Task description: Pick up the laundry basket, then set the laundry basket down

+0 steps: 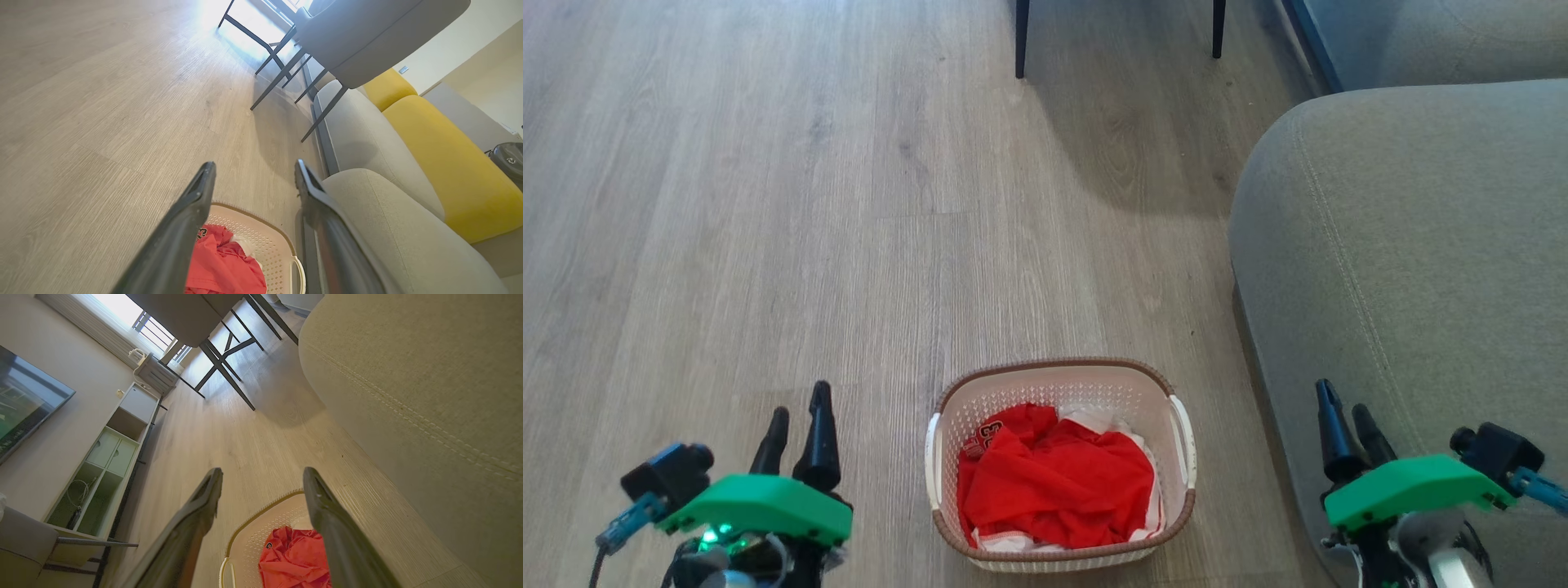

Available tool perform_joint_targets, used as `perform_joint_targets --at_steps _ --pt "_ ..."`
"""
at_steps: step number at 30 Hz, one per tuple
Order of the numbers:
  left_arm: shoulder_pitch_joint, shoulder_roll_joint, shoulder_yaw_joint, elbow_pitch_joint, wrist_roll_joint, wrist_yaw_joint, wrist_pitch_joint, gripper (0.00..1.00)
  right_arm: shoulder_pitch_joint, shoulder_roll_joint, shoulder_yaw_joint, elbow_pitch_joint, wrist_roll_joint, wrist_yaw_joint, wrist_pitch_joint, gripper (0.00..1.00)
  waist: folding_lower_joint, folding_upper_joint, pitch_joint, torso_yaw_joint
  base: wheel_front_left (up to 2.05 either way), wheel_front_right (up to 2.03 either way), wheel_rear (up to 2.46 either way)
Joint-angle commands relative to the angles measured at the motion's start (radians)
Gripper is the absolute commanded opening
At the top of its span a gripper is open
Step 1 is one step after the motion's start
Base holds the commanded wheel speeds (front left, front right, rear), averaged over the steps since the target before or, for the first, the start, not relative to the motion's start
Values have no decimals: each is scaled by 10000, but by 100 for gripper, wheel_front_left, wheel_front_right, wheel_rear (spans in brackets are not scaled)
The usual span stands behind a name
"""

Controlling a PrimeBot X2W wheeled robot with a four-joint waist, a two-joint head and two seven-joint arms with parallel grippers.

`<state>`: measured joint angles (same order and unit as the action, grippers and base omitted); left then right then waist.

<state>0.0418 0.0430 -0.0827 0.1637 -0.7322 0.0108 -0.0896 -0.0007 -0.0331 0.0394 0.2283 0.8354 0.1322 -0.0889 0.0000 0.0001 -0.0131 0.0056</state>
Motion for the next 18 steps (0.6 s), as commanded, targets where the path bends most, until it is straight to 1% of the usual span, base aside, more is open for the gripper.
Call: perform_joint_targets --at_steps 1,17,18 --pt "-262 144 152 -453 326 116 -122 100 -330 -104 213 -396 -310 -9 -130 100 0 -1 3 3 0 0 0" --pt "-47 325 -204 -632 2389 624 -591 100 -348 -124 612 -419 -2266 -10 -599 100 0 -1 19 21 0 0 0" --pt "-47 325 -204 -632 2389 624 -591 100 -348 -124 612 -419 -2266 -10 -599 100 0 -1 19 21 0 0 0"
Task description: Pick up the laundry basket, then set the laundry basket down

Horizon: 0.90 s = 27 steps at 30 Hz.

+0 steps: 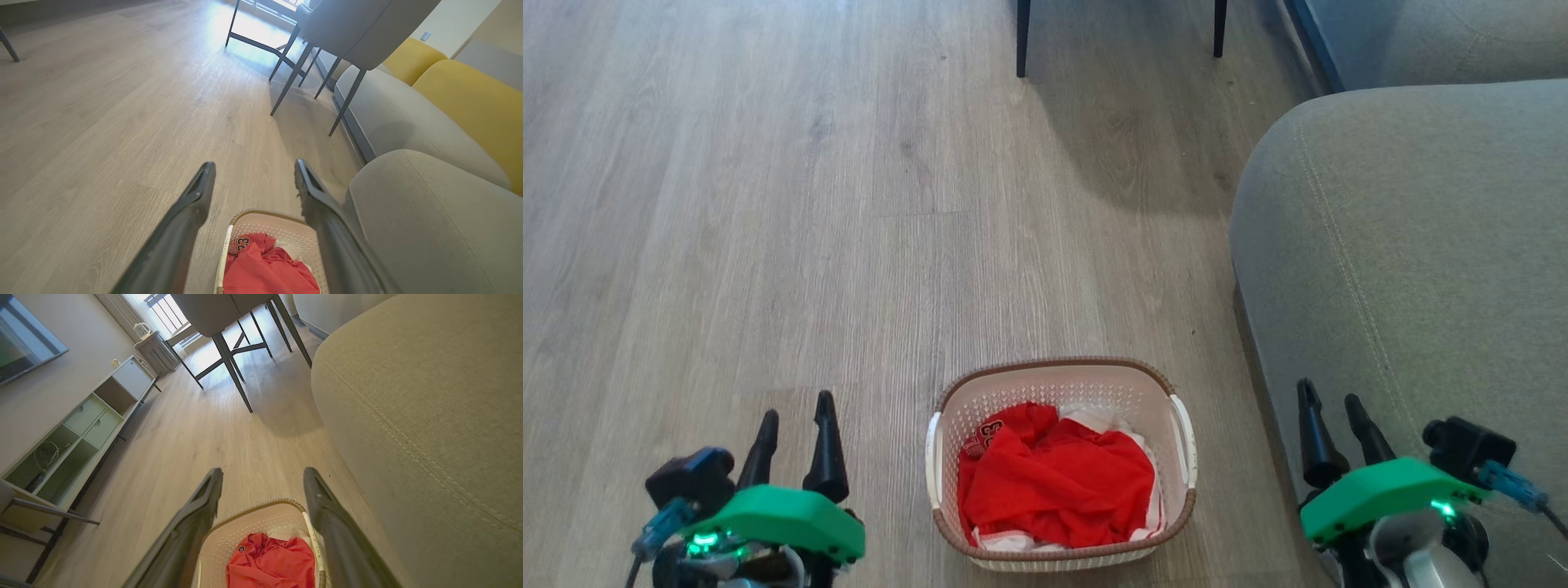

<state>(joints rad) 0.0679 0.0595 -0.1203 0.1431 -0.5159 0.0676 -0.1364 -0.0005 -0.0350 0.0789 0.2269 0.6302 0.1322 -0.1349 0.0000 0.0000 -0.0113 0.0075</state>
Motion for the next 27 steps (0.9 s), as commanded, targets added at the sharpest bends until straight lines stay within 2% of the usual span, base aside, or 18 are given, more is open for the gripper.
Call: perform_joint_targets --at_steps 1,27 --pt "-300 172 151 -431 352 87 -153 100 -353 -106 235 -416 -338 -11 -168 100 0 0 4 5 0 0 0" --pt "-67 225 -206 -142 3319 450 -915 100 -310 -138 685 -484 -3379 -14 -930 100 0 0 -40 12 0 0 0"
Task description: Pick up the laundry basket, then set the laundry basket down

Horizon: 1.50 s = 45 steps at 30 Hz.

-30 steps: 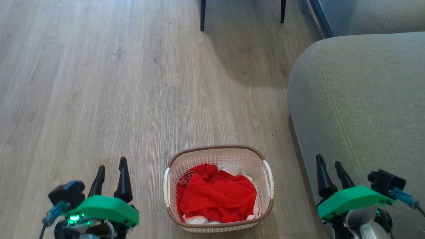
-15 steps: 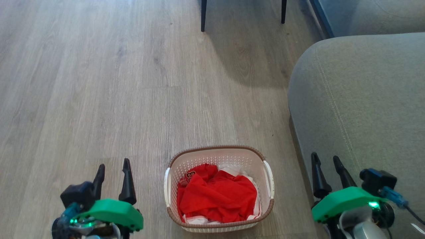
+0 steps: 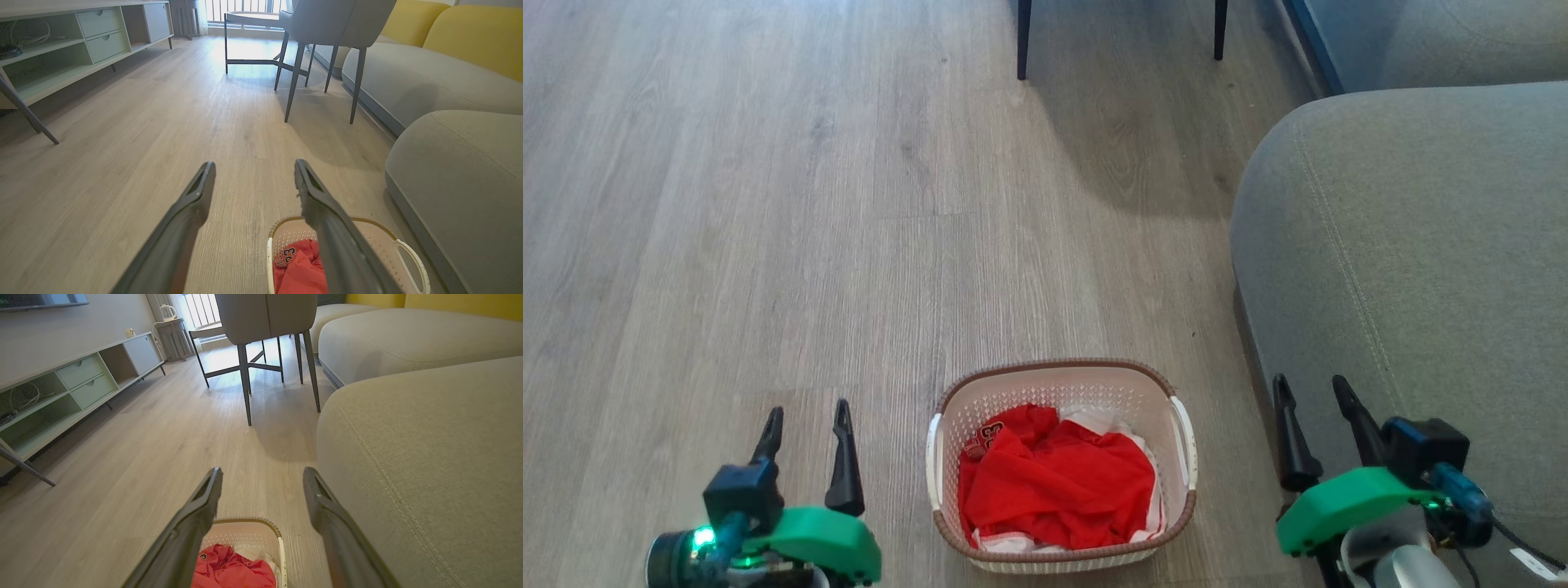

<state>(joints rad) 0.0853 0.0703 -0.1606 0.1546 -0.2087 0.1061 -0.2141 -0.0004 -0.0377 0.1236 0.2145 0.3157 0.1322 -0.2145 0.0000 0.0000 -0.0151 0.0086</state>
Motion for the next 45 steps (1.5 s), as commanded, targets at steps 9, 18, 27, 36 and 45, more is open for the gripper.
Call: perform_joint_targets --at_steps 9,18,27,36,45 --pt "-171 74 104 -45 1292 82 -403 100 -277 -122 470 -290 -1227 -15 -399 100 0 0 5 2 0 0 0" --pt "-173 26 138 28 1605 46 -477 100 -295 -125 517 -231 -1501 -15 -473 100 0 0 -2 -12 0 0 0" --pt "-166 -26 202 102 1614 -28 -477 100 -304 -125 483 -185 -1464 -15 -473 100 0 0 16 -32 0 0 0" --pt "-183 -64 251 155 1657 -51 -477 100 -359 -125 422 -175 -1417 -15 -473 100 0 0 79 -67 0 0 0" --pt "-351 -106 193 231 1696 -92 -477 100 -502 -125 335 -145 -1440 -15 -473 100 0 0 429 -109 0 0 0"
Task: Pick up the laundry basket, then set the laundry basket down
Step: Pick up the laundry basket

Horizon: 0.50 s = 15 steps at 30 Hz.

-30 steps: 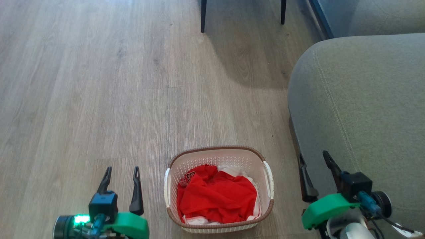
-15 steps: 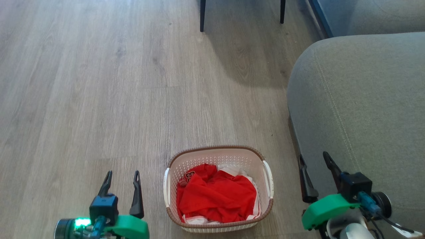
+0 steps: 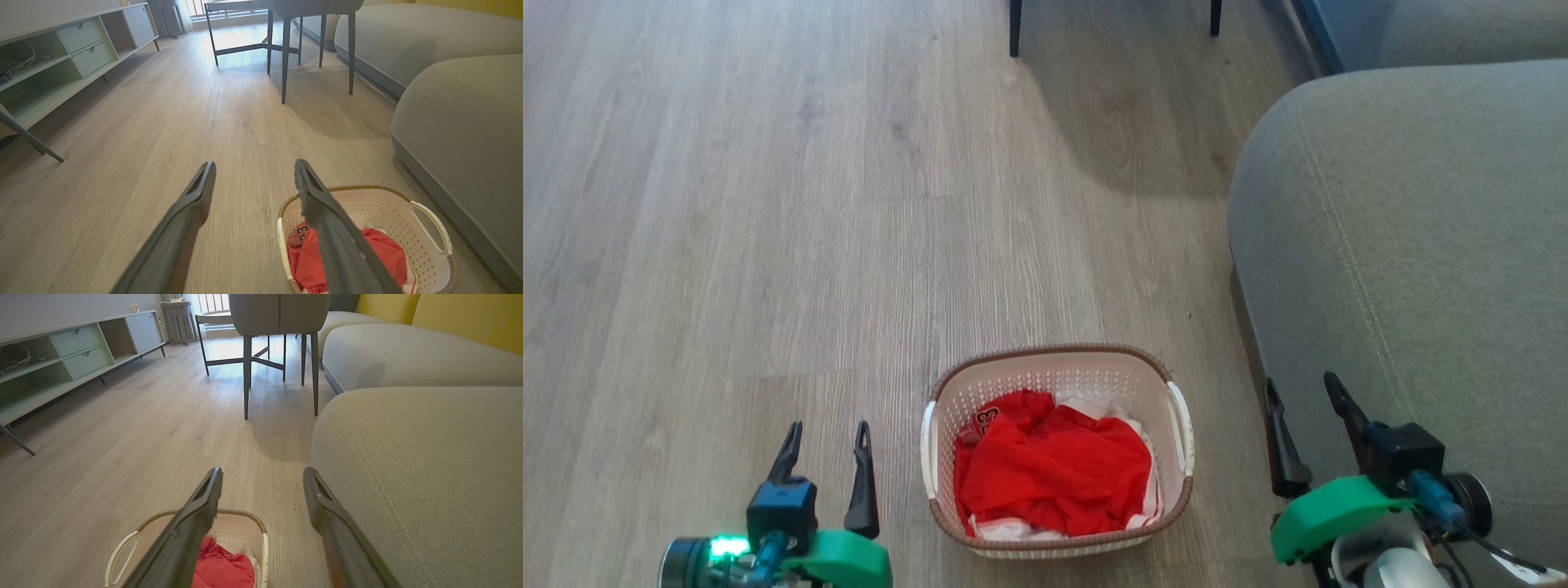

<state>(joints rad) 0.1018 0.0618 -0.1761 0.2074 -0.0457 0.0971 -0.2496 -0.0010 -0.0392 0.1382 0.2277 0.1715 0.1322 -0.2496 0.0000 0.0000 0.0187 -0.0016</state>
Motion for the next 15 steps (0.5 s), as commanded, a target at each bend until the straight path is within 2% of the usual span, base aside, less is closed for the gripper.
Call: perform_joint_targets --at_steps 1,15 --pt "-516 -21 349 -296 66 -2 -122 100 -496 -110 189 -277 2 -15 -122 100 0 0 90 -7 0 0 0" --pt "-1605 -83 239 -29 -172 -185 -122 100 -1653 -110 205 24 -202 -15 -122 100 0 0 2007 -18 0 0 0"
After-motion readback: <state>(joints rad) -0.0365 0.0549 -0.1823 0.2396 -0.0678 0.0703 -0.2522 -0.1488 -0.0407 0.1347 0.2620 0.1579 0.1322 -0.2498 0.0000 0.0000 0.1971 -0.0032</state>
